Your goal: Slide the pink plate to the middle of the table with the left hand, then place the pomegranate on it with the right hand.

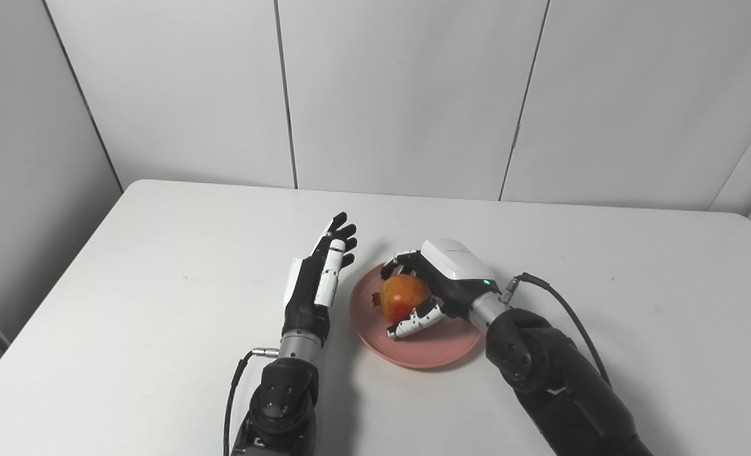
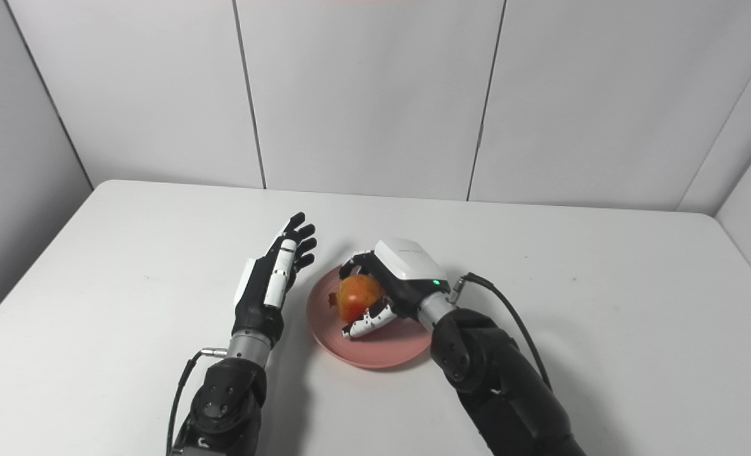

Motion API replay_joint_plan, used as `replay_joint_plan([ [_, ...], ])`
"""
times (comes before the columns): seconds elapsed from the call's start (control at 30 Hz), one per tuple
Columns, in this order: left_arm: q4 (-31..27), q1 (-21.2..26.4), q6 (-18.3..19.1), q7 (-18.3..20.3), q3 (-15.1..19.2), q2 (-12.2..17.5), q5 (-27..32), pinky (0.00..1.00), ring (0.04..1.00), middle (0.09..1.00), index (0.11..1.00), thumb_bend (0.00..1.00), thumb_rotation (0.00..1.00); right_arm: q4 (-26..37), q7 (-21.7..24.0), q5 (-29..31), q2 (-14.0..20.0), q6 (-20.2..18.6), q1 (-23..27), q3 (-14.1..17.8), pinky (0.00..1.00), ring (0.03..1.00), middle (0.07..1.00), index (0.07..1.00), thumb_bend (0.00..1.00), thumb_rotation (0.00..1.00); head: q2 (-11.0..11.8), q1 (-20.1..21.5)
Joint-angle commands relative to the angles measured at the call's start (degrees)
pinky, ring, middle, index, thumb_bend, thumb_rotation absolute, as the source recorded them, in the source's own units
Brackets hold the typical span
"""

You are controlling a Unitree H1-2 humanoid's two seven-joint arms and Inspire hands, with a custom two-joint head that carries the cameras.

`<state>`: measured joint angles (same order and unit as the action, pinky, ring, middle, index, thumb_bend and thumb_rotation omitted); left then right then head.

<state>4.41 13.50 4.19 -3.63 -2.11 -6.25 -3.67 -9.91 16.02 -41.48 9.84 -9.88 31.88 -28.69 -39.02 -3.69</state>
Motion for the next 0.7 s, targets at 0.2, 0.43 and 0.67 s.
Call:
replay_joint_plan([
  [0.2,-1.5,2.9,-0.5,0.0,-0.4,-0.2,-0.2,0.88,0.895,0.906,0.899,0.42,1.0,1.9,-0.9,-2.9,0.0,1.0,1.8,-1.0,0.38,0.483,0.568,0.641,0.56,0.19,0.0,0.0],
  [0.43,-1.5,2.9,-0.1,0.1,-0.3,-0.1,-0.2,0.88,0.893,0.903,0.897,0.43,1.0,3.3,1.2,-4.2,0.3,-0.2,1.7,-1.2,0.57,0.66,0.708,0.701,0.7,0.25,0.0,0.2],
  [0.67,-1.6,2.8,-0.1,0.2,-0.1,-0.1,0.3,0.87,0.888,0.899,0.896,0.43,1.0,6.1,4.5,-4.0,0.0,-2.0,1.6,-0.3,0.61,0.708,0.759,0.755,0.81,0.33,-0.1,0.6],
])
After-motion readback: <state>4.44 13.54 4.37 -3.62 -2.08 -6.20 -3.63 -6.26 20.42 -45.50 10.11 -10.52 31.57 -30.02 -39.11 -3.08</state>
